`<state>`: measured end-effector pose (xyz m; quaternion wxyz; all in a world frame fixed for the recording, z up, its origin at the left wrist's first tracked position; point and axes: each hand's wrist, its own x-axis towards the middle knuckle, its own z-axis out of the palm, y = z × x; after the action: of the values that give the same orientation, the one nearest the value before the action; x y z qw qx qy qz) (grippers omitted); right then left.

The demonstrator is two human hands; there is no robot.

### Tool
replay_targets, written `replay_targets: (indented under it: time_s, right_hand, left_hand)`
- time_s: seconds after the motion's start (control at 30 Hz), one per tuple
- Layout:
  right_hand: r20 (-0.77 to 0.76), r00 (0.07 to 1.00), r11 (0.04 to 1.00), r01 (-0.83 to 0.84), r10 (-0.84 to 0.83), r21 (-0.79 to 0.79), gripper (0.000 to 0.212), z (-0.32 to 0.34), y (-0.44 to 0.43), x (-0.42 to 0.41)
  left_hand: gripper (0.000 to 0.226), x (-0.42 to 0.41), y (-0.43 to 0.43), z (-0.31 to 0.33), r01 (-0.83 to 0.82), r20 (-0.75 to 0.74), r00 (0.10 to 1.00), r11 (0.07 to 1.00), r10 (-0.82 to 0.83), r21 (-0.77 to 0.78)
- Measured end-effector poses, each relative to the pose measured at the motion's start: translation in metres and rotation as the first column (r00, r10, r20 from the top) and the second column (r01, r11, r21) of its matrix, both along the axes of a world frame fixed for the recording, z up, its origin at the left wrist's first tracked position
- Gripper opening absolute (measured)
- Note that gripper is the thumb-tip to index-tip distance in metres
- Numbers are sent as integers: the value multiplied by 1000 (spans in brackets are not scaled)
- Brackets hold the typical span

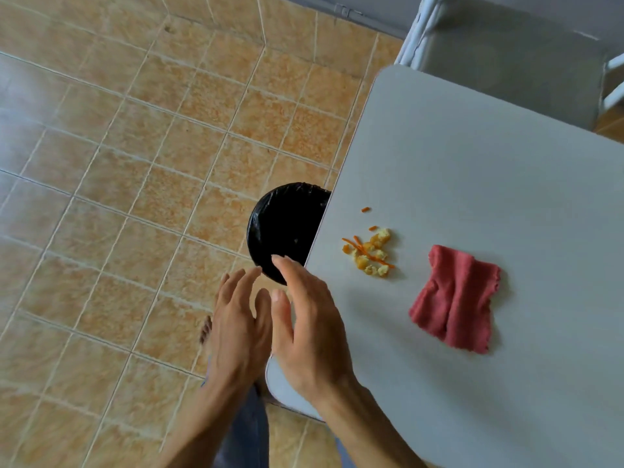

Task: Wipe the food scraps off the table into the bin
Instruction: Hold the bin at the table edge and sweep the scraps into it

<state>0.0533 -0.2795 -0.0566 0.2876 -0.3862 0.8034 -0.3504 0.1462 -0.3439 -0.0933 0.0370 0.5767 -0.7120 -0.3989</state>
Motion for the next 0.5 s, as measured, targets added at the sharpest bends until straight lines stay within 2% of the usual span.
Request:
replay_targets:
  time_s: [0.1,0.23,0.4,0.5]
  right_hand:
    - [-11,1000,989,15,-14,147,51,-20,-51,21]
    - [-68,987,951,159,-147,264,55,-59,-98,26]
    - [-116,927,825,371,-357,426,53,-114,-123,17]
    - [-195,906,728,419,-376,542,53,-141,-123,17]
  left_hand:
    - [40,27,-48,-11,67,51,997,998,-66,-21]
    - [49,53,-111,-37,170,77,983,985,-169,-8]
    - [61,61,-168,-71,357,120,925,933,-359,45]
    - [58,56,-184,-96,416,59,904,904,-423,99]
